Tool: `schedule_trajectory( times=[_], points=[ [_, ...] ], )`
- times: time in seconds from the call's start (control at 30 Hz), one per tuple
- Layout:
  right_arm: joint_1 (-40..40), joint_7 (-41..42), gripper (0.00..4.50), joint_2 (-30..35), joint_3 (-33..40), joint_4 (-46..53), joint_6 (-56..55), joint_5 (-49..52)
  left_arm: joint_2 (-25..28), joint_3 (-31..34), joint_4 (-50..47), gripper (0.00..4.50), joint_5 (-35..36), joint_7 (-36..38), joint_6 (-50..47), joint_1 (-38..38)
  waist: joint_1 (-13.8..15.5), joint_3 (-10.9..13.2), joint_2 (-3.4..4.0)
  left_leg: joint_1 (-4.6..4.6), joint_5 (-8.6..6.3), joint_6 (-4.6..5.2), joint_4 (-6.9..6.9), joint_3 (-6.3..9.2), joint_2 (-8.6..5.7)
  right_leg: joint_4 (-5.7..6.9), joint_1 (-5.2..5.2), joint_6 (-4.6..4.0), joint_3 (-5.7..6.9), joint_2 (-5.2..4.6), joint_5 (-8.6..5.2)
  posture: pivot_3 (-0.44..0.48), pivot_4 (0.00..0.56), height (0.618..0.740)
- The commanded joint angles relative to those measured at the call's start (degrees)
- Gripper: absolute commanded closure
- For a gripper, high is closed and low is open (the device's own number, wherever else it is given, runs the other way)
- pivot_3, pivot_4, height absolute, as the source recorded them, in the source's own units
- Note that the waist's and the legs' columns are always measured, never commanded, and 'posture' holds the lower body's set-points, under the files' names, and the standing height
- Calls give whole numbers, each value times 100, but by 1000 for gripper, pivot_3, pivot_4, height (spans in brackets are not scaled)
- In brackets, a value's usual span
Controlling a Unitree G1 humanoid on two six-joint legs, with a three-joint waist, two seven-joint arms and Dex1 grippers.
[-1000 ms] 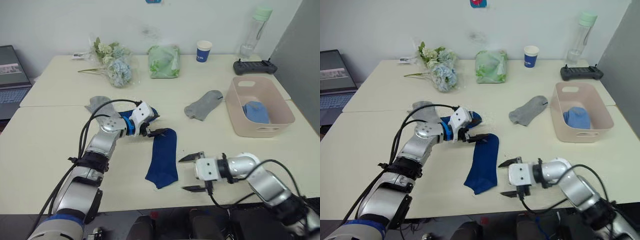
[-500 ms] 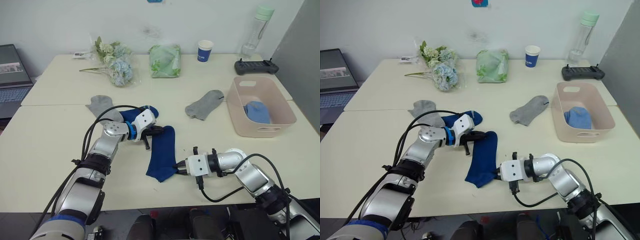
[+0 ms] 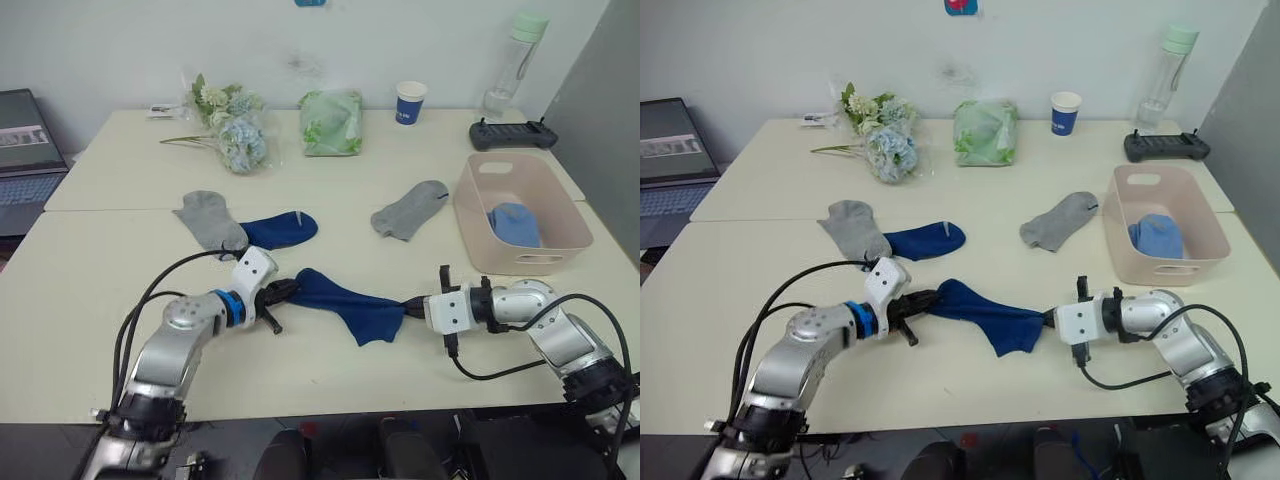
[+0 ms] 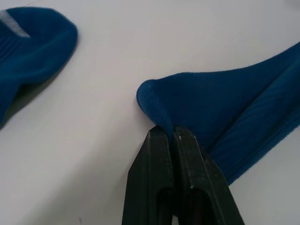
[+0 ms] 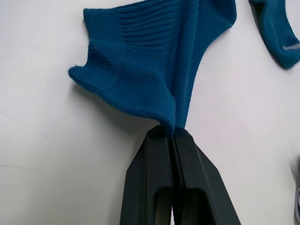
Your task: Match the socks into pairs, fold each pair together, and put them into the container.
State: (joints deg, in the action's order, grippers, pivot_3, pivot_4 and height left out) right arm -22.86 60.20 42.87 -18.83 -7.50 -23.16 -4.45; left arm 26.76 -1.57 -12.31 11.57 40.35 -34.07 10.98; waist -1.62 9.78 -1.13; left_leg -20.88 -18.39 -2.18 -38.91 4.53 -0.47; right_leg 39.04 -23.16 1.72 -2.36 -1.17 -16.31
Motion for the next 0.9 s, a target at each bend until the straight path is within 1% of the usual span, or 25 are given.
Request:
schedule_trajectory(
  times=[0.03, 0.1, 0.13, 0.2, 0.27, 0.3, 0.37, 0.43, 0.47, 0.5, 0.57, 0.6, 0.7, 0.73, 0.77, 0.83, 0.9],
  points=[
    [-217, 203, 4477, -30, 30, -188, -376, 137, -422, 233, -915, 4500, 136, -718, -184, -295, 5, 0, 0, 0, 0, 0, 0, -2, -2, 0, 1, 0, -2, -2, 0, 0, 150, 740],
    [-241, 237, 4477, -135, 94, -183, -272, 338, -526, 234, -954, 4500, 46, -930, -121, -379, 13, -1, -2, 0, 1, -1, -3, -5, -2, -2, 2, 0, -4, -3, 2, 0, 150, 740],
    [-190, 261, 4284, -64, 199, -164, -154, 429, -539, 310, -817, 4268, 17, -975, 64, -366, 13, -1, -2, 0, 2, -3, -3, -4, -2, -2, 2, 0, -3, -3, 2, 0, 150, 740],
    [-35, 275, 3814, 108, 395, -94, 41, 558, -527, 453, -612, 3784, 9, -1043, 392, -331, 26, -1, -1, 1, 2, -4, -2, 1, -1, 0, 2, -2, 2, -3, 3, 0, 150, 740],
    [278, 253, 3091, 295, 718, 113, 612, 900, -417, 615, -413, 3133, 166, -921, 505, -207, 53, -1, -1, 0, 2, -4, -2, -1, -2, -2, 2, -2, 1, -3, 3, 0, 150, 740],
    [528, 206, 2708, 427, 936, 325, 1179, 1116, -329, 712, -288, 2781, 318, -739, 523, -103, 83, -1, -1, -1, 2, -4, -2, -2, -2, -4, 2, -2, 0, -4, 3, 0, 150, 740],
    [1069, 79, 1987, 642, 1361, 1010, 2790, 1793, -92, 787, -14, 2126, 564, -256, 627, 71, 133, -1, -2, -3, 2, -4, -2, -3, -3, -6, 2, -3, -1, -6, 3, 0, 150, 740],
    [1488, -257, 1338, 653, 1767, 1851, 4365, 2654, 160, 759, 229, 1511, 742, 219, 669, 201, 156, -2, 1, -3, 2, -4, -1, 0, -2, -5, 3, -3, 1, -5, 3, 0, 150, 740],
    [1657, -656, 1325, 565, 2032, 2376, 5367, 3334, 314, 720, 369, 1170, 854, 537, 663, 302, 157, -2, 1, -3, 2, -4, -1, 1, -1, -4, 3, -3, 1, -5, 3, 0, 150, 740],
    [1749, -961, 1325, 484, 2229, 2753, 6091, 3795, 422, 694, 471, 852, 936, 752, 665, 373, 147, -4, 4, -2, 2, -3, -1, 0, 0, -2, 2, -5, 1, -5, 4, 0, 150, 740],
    [1867, -1522, 1325, 307, 2508, 3328, 7235, 4586, 571, 611, 725, 186, 1009, 1094, 691, 594, 117, -4, 5, 0, 1, -3, 0, -2, 4, -1, 3, -10, 0, -1, 7, 0, 150, 740],
    [1884, -1763, 1325, 210, 2605, 3528, 7668, 4901, 621, 566, 864, 17, 1015, 1222, 705, 725, 120, -4, 4, 0, 1, -2, 0, -3, 3, -1, 3, -10, 1, -1, 7, 0, 150, 740],
    [1929, -2310, 1325, -53, 2543, 3959, 8580, 5450, 777, 166, 1524, 17, 743, 1760, 1055, 1255, 129, -5, 2, -2, 1, -2, -1, 5, 0, -3, 7, -10, 11, 4, 7, 0, 150, 740],
    [1878, -2584, 1325, -258, 2535, 3947, 8828, 5581, 789, -3, 1819, 17, 611, 1911, 1211, 1473, 131, -5, 2, -2, 1, -2, -1, 4, 0, -4, 7, -10, 11, 5, 7, 0, 150, 740],
    [1792, -2869, 1325, -553, 2399, 3897, 9071, 5664, 734, -295, 2335, 17, 318, 2032, 1470, 1826, 138, -6, 0, -2, 1, -1, 0, 0, -3, -5, 6, -9, 13, 5, 7, 0, 150, 740],
    [1685, -3186, 1325, -877, 2142, 3867, 9377, 5673, 623, -662, 3081, 17, -56, 2186, 1845, 2308, 145, -8, -4, -2, 2, 0, -2, -1, -9, -5, 7, -7, 21, 9, 8, 0, 150, 740],
    [1640, -3248, 1325, -926, 1944, 3894, 9458, 5545, 539, -786, 3443, 17, -159, 2283, 2038, 2489, 136, -9, -3, -2, 2, 1, -2, -11, -13, -4, 3, -2, 14, 11, 11, 0, 150, 740]
  ],
)
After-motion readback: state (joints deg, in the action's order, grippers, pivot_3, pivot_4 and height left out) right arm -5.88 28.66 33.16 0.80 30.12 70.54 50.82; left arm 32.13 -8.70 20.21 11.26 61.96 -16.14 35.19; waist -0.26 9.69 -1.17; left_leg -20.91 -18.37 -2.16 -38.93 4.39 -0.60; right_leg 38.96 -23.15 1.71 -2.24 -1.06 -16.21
